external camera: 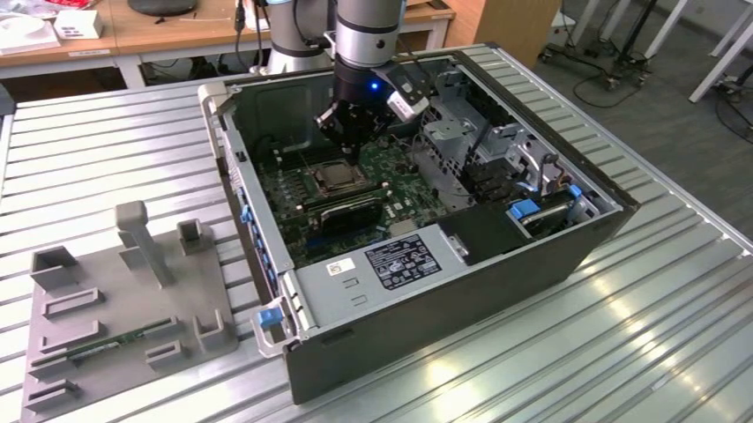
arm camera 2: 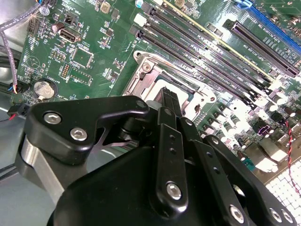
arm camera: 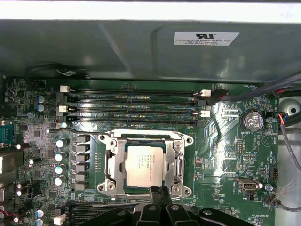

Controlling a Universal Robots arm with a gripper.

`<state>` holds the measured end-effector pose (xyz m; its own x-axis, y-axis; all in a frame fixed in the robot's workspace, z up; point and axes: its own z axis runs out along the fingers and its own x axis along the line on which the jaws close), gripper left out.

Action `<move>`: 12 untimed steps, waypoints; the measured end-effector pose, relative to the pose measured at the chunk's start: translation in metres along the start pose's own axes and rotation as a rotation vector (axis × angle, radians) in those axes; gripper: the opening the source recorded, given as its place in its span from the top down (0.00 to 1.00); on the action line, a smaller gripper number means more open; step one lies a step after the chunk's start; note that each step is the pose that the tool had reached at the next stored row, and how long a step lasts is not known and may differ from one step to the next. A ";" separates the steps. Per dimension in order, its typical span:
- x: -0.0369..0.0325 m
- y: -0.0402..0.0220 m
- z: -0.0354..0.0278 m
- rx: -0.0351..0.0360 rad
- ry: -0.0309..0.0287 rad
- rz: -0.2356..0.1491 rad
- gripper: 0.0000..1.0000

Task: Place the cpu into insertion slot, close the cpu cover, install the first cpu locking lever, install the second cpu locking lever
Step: 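Close the cpu cover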

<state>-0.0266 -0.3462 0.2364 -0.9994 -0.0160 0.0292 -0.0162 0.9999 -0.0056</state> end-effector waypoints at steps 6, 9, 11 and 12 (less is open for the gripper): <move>0.0029 0.0001 0.0006 0.0004 -0.0141 -0.003 0.89; 0.0063 0.0001 0.0020 0.0007 -0.0420 -0.004 0.89; 0.0080 0.0002 0.0030 0.0007 -0.0469 -0.005 0.89; 0.0082 0.0002 0.0034 0.0009 -0.0468 -0.005 0.89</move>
<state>-0.0349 -0.3462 0.2333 -0.9996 -0.0210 -0.0176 -0.0209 0.9998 -0.0064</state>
